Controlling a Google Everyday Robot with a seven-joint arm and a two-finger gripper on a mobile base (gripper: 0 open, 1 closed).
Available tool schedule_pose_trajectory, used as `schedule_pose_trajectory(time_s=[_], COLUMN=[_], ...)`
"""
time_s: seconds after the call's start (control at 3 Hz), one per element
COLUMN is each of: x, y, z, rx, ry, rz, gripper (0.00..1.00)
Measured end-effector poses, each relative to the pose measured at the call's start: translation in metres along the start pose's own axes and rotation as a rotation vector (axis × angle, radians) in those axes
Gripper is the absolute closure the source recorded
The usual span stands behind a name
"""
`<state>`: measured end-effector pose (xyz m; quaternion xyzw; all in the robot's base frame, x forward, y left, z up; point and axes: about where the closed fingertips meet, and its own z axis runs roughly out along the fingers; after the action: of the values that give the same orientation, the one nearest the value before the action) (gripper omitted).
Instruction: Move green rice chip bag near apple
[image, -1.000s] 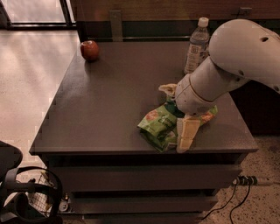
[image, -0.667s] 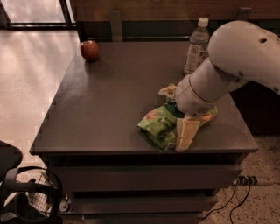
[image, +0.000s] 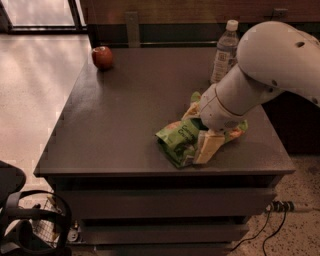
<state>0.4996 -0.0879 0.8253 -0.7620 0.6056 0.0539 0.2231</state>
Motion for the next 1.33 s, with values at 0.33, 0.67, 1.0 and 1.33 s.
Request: schedule_pose_trajectory(time_s=[0.33,0.67,1.0,1.33], x=[0.000,0.000,-0.006,-0.018], y=[0.000,0.000,-0.035,-0.082], z=[0.000,0.000,-0.036,-0.077], rx=[0.000,0.000,0.031,0.080], ry=[0.000,0.000,0.078,0.155], rz=[0.000,0.000,-0.101,-0.227], gripper=[1.00,1.00,1.00,1.00])
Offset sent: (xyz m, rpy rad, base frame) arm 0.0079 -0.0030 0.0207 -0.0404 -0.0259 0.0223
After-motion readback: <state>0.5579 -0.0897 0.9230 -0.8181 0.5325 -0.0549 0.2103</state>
